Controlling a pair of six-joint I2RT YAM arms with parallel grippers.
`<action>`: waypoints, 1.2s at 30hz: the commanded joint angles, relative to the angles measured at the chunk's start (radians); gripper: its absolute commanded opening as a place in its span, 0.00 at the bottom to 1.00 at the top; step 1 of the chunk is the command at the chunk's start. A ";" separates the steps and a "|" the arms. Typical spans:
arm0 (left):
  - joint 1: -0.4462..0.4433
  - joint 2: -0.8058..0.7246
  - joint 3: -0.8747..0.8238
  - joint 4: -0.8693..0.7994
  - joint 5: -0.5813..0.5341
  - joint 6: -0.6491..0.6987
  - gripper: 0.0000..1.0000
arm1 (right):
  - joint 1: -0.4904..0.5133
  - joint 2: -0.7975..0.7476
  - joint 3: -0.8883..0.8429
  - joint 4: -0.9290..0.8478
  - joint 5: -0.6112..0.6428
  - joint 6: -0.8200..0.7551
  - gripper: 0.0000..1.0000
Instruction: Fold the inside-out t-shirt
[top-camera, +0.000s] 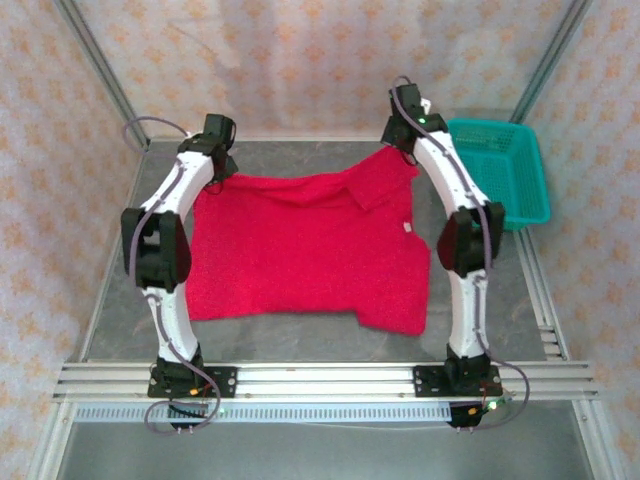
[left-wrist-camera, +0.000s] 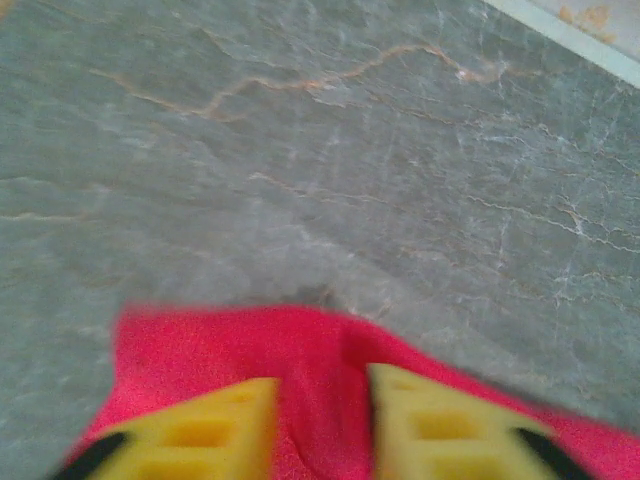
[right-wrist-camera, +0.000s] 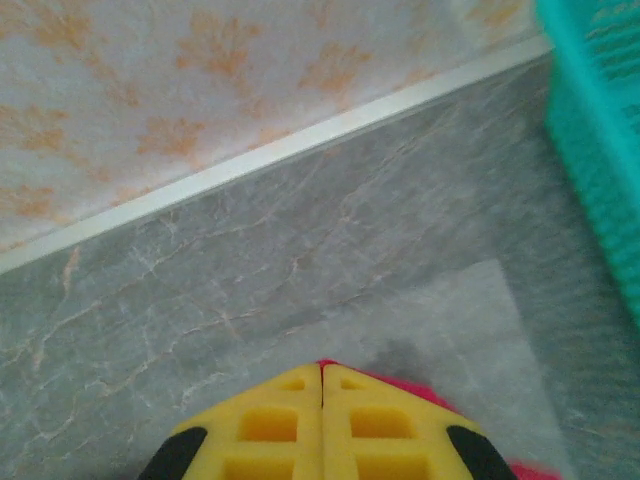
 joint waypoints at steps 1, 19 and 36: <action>-0.005 -0.019 0.103 -0.058 0.011 -0.018 0.65 | -0.005 0.113 0.328 -0.244 -0.078 0.020 0.24; -0.144 -0.507 -0.763 0.285 0.315 -0.130 0.65 | 0.083 -0.467 -0.889 0.222 -0.272 0.113 0.52; -0.144 -0.578 -1.068 0.269 0.277 -0.148 0.64 | 0.099 -0.808 -1.495 0.288 -0.242 0.220 0.50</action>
